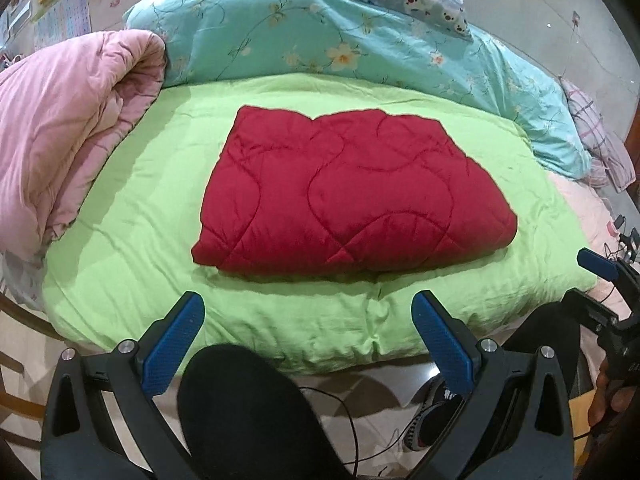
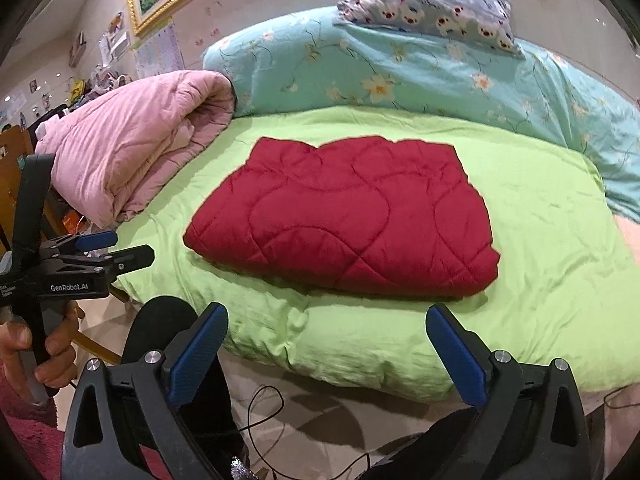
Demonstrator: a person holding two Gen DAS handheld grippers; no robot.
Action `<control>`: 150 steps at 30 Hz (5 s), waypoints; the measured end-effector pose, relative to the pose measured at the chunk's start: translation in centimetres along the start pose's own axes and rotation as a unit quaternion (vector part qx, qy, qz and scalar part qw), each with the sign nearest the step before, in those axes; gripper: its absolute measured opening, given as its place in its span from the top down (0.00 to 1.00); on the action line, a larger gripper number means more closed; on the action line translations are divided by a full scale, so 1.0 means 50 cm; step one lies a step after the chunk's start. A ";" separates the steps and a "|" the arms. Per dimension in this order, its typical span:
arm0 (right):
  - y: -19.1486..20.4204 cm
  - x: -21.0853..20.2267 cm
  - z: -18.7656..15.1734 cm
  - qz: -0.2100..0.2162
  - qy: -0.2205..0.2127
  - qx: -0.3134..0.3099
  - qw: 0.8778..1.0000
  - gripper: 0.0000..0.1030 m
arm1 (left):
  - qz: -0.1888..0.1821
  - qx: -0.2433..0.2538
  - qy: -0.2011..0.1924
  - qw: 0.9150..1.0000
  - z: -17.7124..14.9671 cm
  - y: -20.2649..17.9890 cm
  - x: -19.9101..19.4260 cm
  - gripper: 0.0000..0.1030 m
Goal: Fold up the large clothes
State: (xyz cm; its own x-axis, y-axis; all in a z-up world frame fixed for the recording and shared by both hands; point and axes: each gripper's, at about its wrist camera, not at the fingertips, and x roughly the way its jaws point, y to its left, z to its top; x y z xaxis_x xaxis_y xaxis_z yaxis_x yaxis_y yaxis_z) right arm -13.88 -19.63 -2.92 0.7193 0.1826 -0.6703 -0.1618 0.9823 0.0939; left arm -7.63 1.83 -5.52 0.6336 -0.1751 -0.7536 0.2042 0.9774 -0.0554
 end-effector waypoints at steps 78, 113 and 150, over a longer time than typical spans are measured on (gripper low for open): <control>-0.073 0.109 0.130 0.004 0.023 0.011 1.000 0.02 | 0.064 0.037 -0.019 0.997 0.127 -0.064 0.072 0.00; -0.068 0.127 0.156 0.012 0.014 -0.002 1.000 0.02 | 0.062 0.041 -0.021 0.997 0.143 -0.073 0.090 0.00; -0.076 0.147 0.160 0.012 0.023 0.005 1.000 0.02 | 0.054 0.035 -0.015 0.998 0.151 -0.066 0.107 0.00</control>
State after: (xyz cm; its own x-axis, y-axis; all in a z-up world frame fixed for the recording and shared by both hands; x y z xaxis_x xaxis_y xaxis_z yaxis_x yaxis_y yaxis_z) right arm -2.57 -21.72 -2.29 0.6830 0.2038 -0.7014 -0.1717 0.9782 0.1169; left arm 0.70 -3.21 -4.42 0.6765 -0.0736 -0.7327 0.1847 0.9801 0.0721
